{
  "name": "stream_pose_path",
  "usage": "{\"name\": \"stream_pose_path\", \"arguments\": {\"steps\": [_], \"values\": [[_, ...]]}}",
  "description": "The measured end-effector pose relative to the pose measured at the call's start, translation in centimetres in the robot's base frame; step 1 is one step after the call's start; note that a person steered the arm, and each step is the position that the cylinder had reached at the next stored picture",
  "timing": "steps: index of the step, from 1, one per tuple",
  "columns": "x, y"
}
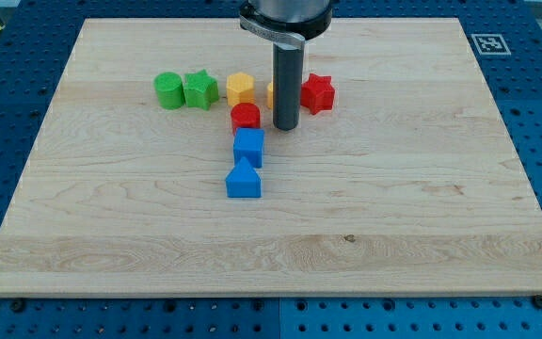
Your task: Move the yellow heart towards top center
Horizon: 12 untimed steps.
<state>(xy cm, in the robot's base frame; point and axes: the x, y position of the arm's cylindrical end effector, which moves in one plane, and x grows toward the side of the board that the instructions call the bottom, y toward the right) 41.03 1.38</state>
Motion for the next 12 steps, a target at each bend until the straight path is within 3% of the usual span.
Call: {"name": "stream_pose_path", "arguments": {"steps": [5, 8, 9, 12], "values": [[-4.4, -3.2], [-8.3, 6.3], [-10.3, 6.6], [-14.3, -1.6]]}}
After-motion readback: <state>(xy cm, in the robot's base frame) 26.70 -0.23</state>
